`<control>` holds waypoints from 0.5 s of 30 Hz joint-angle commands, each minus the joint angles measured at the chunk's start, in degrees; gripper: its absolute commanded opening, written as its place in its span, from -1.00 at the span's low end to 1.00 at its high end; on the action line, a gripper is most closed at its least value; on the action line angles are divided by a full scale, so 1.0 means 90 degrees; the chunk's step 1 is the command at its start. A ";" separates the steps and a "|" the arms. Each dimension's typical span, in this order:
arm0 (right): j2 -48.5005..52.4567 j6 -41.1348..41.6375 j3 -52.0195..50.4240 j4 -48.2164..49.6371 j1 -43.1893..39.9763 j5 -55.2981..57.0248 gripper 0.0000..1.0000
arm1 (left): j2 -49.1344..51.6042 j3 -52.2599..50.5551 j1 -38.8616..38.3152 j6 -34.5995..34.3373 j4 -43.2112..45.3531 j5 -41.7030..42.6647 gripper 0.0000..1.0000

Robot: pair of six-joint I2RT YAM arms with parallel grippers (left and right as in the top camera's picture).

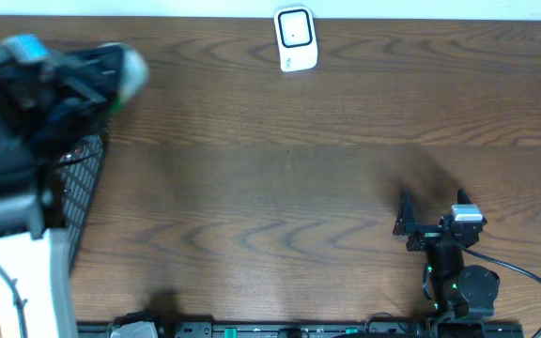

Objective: Scan the item barcode
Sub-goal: 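Carry the bottle with the left gripper toward the white scanner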

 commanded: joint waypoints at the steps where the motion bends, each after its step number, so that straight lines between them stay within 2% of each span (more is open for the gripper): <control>1: -0.0022 0.0058 -0.0007 -0.0027 0.0039 0.0012 0.99 | 0.0566 0.0097 -0.1069 0.0648 0.0056 -0.0753 0.04; 5: -0.0022 0.0061 -0.0007 -0.0027 0.0039 0.0012 0.99 | 0.1462 0.0097 -0.2140 0.1649 -0.0121 -0.1506 0.05; 10: -0.0022 0.0061 -0.0007 -0.0027 0.0039 0.0012 0.98 | 0.2628 0.0097 -0.2929 0.2846 -0.0872 -0.2756 0.05; 15: -0.0022 0.0061 -0.0007 -0.0027 0.0039 0.0010 0.99 | 0.3512 0.0097 -0.3446 0.4670 -0.1455 -0.2752 0.05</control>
